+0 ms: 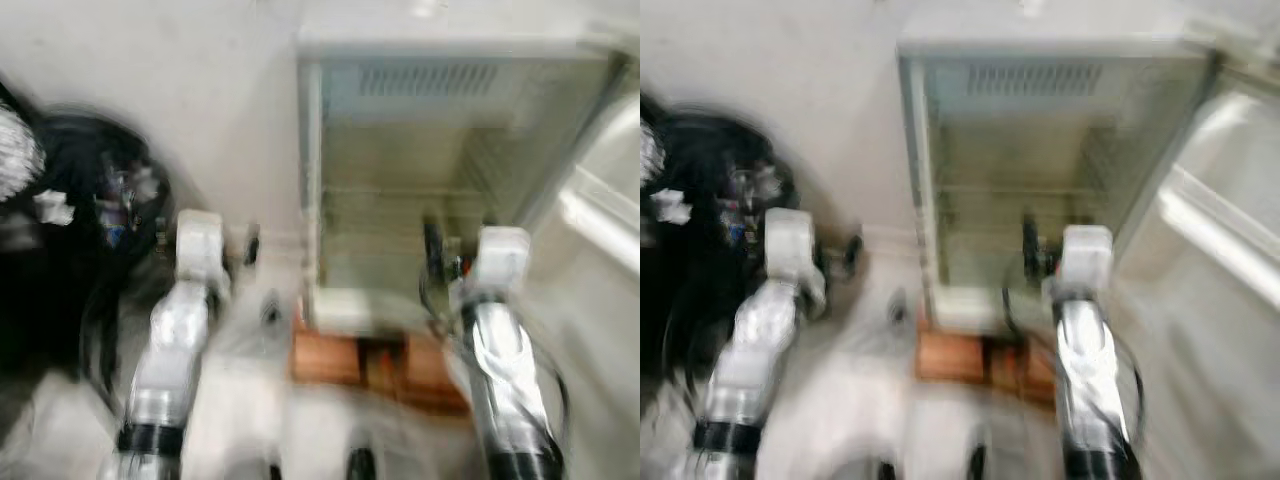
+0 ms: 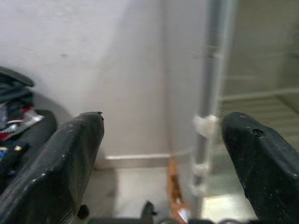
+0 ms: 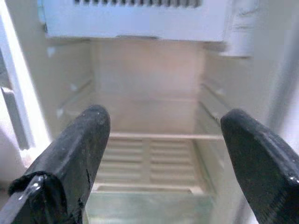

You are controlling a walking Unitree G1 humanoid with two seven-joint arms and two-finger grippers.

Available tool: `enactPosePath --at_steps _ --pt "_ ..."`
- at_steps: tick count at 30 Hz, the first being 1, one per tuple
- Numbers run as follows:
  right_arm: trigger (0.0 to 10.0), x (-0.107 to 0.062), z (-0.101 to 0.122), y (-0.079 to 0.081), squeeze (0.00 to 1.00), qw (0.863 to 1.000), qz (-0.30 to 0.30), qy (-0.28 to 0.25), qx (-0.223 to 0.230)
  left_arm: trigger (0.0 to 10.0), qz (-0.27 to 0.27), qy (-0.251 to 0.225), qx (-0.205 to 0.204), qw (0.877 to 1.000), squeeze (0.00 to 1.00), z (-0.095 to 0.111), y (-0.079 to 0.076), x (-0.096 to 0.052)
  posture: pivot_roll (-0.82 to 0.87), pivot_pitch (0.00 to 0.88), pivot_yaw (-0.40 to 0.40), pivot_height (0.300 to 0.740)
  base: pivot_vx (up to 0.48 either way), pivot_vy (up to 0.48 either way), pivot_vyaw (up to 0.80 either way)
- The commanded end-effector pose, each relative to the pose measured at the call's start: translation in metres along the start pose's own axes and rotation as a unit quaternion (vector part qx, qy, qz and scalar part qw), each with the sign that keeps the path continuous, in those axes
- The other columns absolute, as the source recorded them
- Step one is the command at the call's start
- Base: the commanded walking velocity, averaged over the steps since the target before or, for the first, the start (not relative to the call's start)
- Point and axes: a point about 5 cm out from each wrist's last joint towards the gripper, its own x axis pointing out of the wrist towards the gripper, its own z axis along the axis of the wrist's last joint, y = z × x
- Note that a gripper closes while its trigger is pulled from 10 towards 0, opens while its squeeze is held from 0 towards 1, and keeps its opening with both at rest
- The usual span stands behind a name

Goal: Restocking fridge

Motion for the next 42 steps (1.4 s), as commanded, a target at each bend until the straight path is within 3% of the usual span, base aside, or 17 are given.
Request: enactPosePath --at_steps 1,6,16,21,25,30,34,42 --pt "10.0 0.002 0.007 0.001 0.0 1.0 0.0 -0.009 0.002 10.0 0.013 0.012 0.0 1.0 0.0 -0.007 0.005 -0.003 -0.01 0.025 0.047 0.74 -0.356 0.0 0.0" --pt "10.0 0.001 0.014 -0.005 0.0 1.0 -0.015 -0.012 0.01 10.0 0.021 0.01 -0.009 1.0 0.0 -0.004 0.006 -0.003 -0.01 0.04 0.055 0.74 -0.349 0.0 0.0" --pt "10.0 -0.003 0.019 -0.009 0.0 0.999 -0.032 -0.002 0.038 10.0 0.002 -0.008 0.014 1.0 0.0 0.002 0.007 0.0 -0.01 0.044 0.032 0.74 -0.255 0.0 0.0" --pt "10.0 -0.006 0.019 -0.01 0.0 0.999 -0.024 0.008 0.027 10.0 -0.018 -0.02 -0.001 1.0 0.0 0.006 0.008 -0.009 -0.01 0.06 0.01 0.74 0.0 0.0 0.0" --pt "10.0 -0.004 0.016 -0.012 0.0 1.0 -0.019 0.016 0.016 10.0 -0.002 -0.011 0.0 1.0 0.0 0.0 0.005 -0.012 -0.01 0.071 0.004 0.74 0.0 0.0 -0.65" --pt "10.0 -0.009 0.01 -0.013 0.0 0.999 -0.006 0.034 0.0 10.0 0.013 0.02 -0.021 0.999 0.0 -0.015 0.0 -0.021 0.0 0.079 -0.027 0.74 0.0 -0.405 -0.79" --pt "10.0 -0.017 0.004 -0.009 0.0 0.999 0.007 0.05 -0.007 10.0 0.001 0.024 -0.011 1.0 0.0 -0.017 -0.001 -0.028 0.0 0.083 -0.028 0.74 0.0 -0.442 -0.49" --pt "10.0 -0.01 0.001 -0.005 0.0 0.999 0.017 0.049 -0.01 10.0 -0.017 0.024 -0.006 1.0 0.0 -0.014 -0.002 -0.03 0.01 0.116 0.0 0.74 0.0 -0.477 -0.05"
